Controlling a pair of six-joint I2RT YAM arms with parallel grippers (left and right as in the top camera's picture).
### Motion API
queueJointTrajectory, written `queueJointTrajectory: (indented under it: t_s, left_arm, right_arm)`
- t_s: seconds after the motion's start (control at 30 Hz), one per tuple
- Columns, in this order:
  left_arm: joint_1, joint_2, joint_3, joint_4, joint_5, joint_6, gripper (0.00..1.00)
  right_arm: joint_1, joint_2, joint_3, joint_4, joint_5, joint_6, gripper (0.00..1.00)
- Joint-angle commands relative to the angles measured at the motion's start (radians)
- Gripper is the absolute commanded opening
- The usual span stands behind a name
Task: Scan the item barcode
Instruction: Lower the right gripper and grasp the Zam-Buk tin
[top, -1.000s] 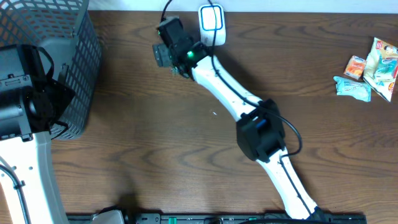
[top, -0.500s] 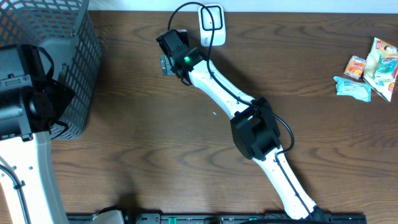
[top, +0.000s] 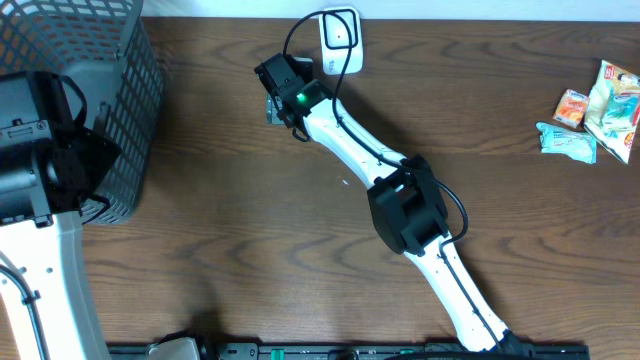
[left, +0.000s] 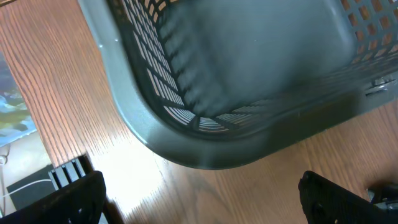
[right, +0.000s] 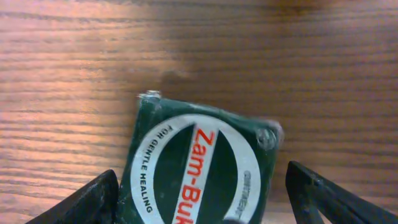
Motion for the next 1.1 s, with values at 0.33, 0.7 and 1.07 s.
queueJointTrajectory:
  t_s: [0.33, 0.7, 1.07]
  left_arm:
    - [0.005, -0.007, -0.002, -0.002, -0.010, -0.009, 0.98]
    - [0.005, -0.007, -0.002, -0.002, -0.010, -0.009, 0.98]
    - [0.005, -0.007, -0.002, -0.002, -0.010, -0.009, 0.98]
  right_arm:
    - [-0.005, -0.025, 0.012, -0.150, -0.008, -0.093, 0.62]
    - [-0.005, -0.175, 0.012, -0.587, -0.008, -0.326, 0.50]
    - [-0.017, -0.175, 0.012, -0.853, -0.006, -0.608, 0.80]
